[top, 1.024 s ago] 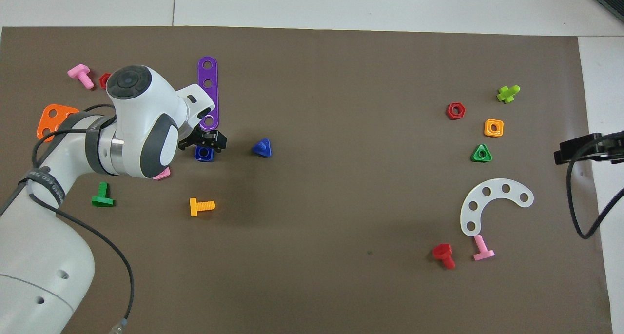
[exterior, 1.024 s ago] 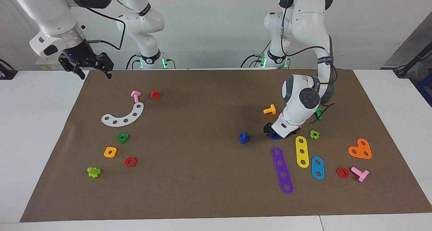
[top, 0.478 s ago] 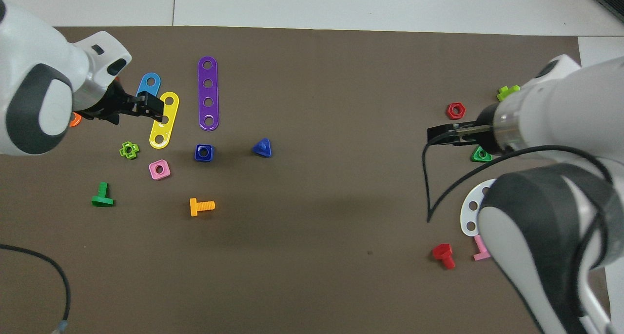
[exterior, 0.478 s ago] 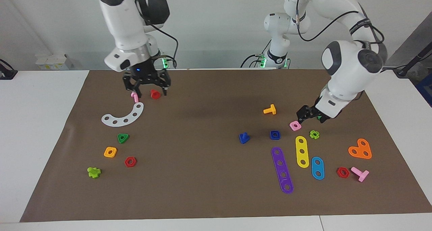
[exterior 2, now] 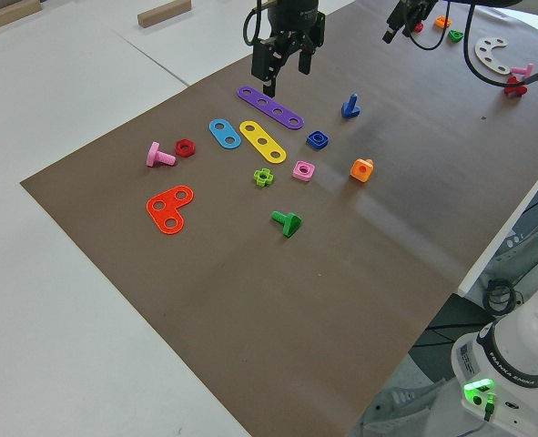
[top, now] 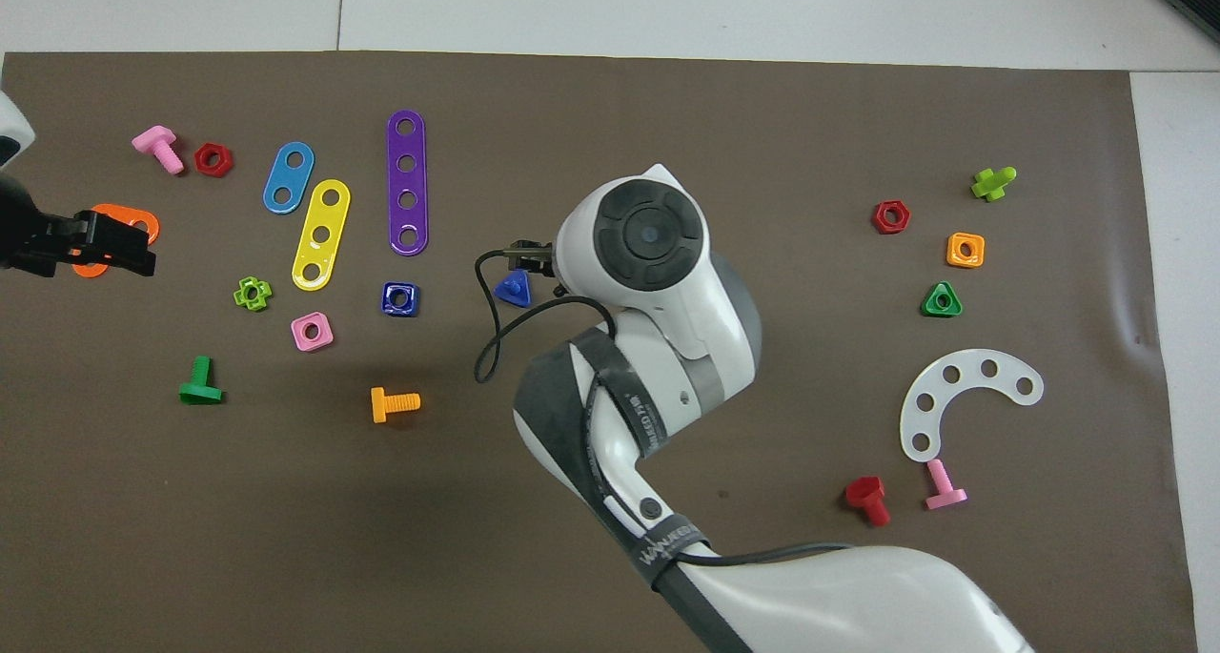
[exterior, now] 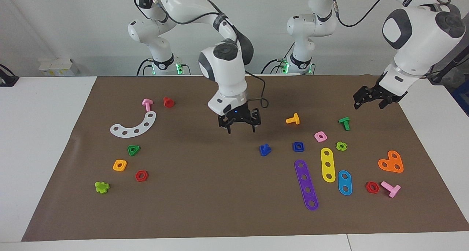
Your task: Unscrew and place screws in storage area
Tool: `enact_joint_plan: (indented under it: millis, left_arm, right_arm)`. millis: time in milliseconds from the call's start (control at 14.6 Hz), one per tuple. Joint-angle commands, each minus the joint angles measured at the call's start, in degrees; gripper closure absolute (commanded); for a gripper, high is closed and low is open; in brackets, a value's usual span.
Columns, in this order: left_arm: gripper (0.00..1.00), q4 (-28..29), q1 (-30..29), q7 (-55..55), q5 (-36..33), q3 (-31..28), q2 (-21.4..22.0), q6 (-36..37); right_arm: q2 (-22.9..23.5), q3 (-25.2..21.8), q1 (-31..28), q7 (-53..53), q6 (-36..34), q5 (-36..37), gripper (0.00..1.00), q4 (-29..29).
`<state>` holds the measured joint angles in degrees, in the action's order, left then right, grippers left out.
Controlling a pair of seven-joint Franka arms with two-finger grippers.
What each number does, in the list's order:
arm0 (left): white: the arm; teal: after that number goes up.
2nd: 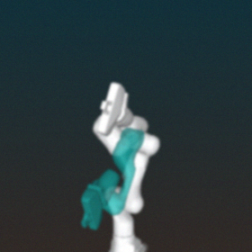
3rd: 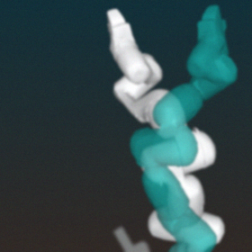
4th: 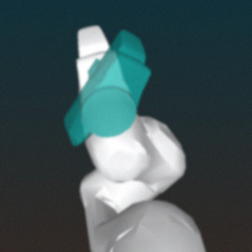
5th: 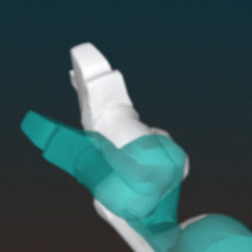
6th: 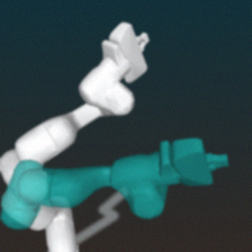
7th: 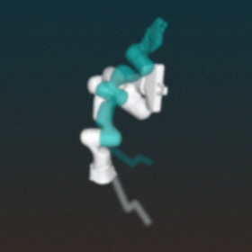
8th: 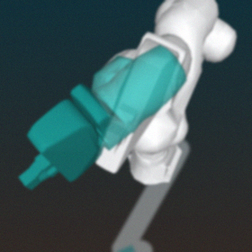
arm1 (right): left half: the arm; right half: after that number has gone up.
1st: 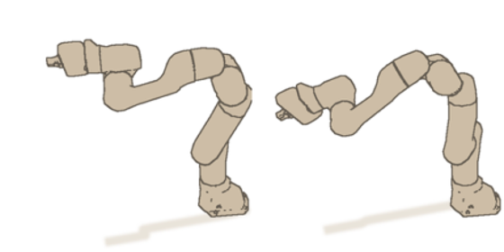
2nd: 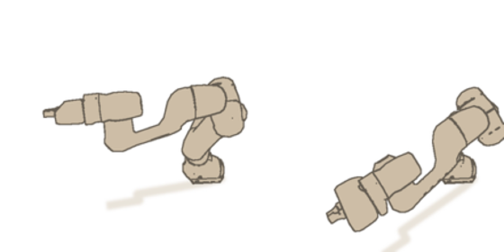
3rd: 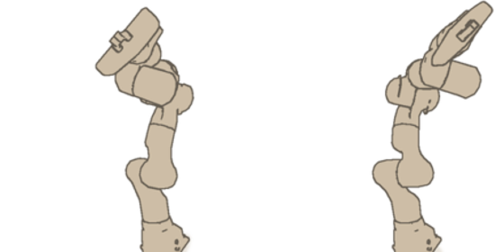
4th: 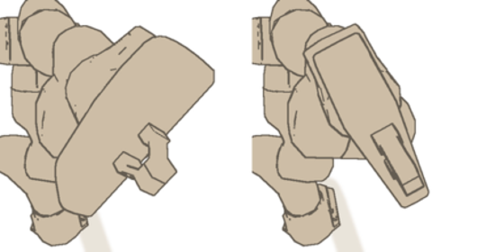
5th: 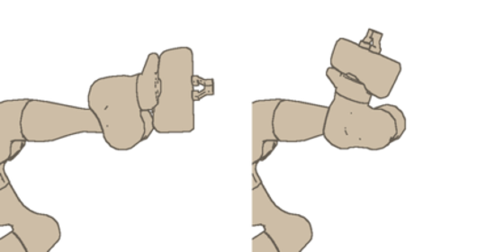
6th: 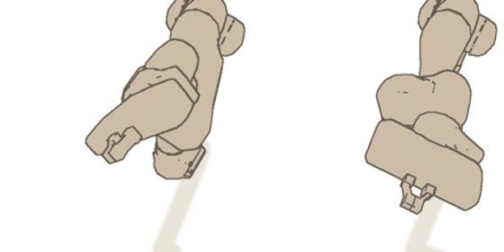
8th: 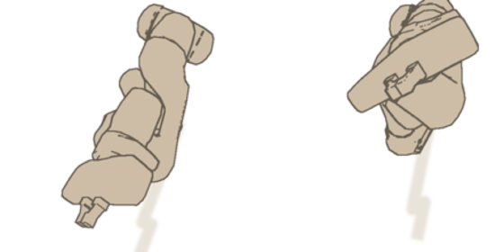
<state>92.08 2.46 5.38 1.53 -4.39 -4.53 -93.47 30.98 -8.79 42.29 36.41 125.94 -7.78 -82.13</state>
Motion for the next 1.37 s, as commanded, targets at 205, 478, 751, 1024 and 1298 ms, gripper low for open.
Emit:
enact_joint_plan:
  millis: [205, 478, 751, 1024, 1298]
  left_arm:
    - [0.00, 3.19, 0.44, 0.07, -1.53, 0.62, 6.28, 4.26]
    - [0.00, 2.76, 1.49, -4.49, -2.84, 1.32, 6.72, 4.70]
    - [0.00, 2.58, 3.25, -4.76, -5.40, 1.32, 6.81, 3.82]
    - [0.00, 2.67, 3.34, -4.50, -5.14, 1.41, 6.99, 3.38]
    - [0.00, 2.84, 3.25, -4.41, -5.05, 1.41, 7.07, 3.38]
  right_arm:
    - [11.29, 0.53, 1.31, 1.64, 4.75, -1.27, 0.00, 10.77]
    - [10.85, 0.79, 2.27, -0.99, 5.02, -1.71, 0.14, 6.82]
    - [10.85, 1.50, 2.97, -0.99, 6.41, -1.71, 0.23, 5.84]
    - [10.85, 1.50, 2.98, -1.34, 7.39, -1.19, 0.40, 4.27]
    - [10.68, 1.50, 3.07, -2.05, 10.91, -0.92, 0.44, 1.62]
